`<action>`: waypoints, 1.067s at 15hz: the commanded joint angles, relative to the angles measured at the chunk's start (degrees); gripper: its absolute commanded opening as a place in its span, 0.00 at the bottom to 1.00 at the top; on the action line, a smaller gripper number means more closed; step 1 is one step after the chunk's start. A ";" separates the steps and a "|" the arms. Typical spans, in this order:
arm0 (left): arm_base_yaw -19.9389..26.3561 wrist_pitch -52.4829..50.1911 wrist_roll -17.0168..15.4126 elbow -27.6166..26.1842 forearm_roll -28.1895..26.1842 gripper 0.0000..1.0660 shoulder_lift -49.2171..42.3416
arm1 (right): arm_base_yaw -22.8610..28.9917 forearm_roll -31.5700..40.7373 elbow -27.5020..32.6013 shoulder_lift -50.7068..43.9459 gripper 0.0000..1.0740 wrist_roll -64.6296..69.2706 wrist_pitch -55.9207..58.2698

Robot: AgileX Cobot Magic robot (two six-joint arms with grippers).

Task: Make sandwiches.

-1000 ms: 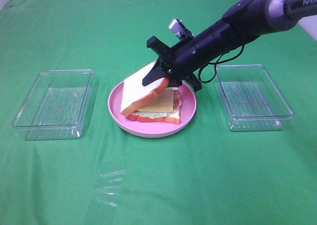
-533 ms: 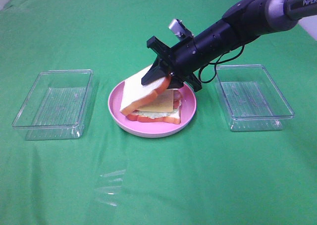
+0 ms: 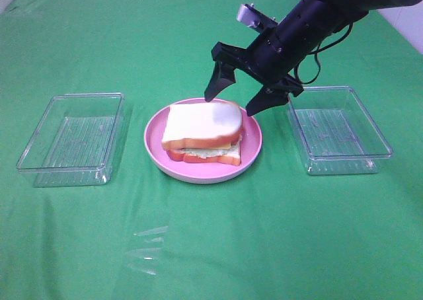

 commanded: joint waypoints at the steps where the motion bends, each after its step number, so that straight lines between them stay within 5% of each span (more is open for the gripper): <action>1: -0.23 -0.52 -0.11 0.11 -0.29 0.94 -1.09 | 0.06 -9.80 -0.29 -3.27 0.78 6.13 0.92; 4: -0.23 -0.52 -0.11 0.11 -0.29 0.94 -1.09 | -0.06 -17.76 -0.29 -8.88 0.78 7.51 1.09; 8: -0.23 -0.52 -0.11 0.11 -0.29 0.94 -1.09 | -11.17 -24.87 -7.79 -10.89 0.78 8.77 9.45; 12: -0.23 -0.52 -0.11 0.11 -0.29 0.94 -1.09 | -14.84 -37.36 -8.77 -11.17 0.78 11.97 14.90; 14: -0.23 -0.52 -0.11 0.11 -0.29 0.94 -1.09 | -14.61 -34.95 -7.05 -12.49 0.78 11.75 23.66; 16: -0.23 -0.52 -0.11 0.11 -0.29 0.94 -1.09 | -14.61 -33.46 1.78 -19.54 0.77 11.46 21.14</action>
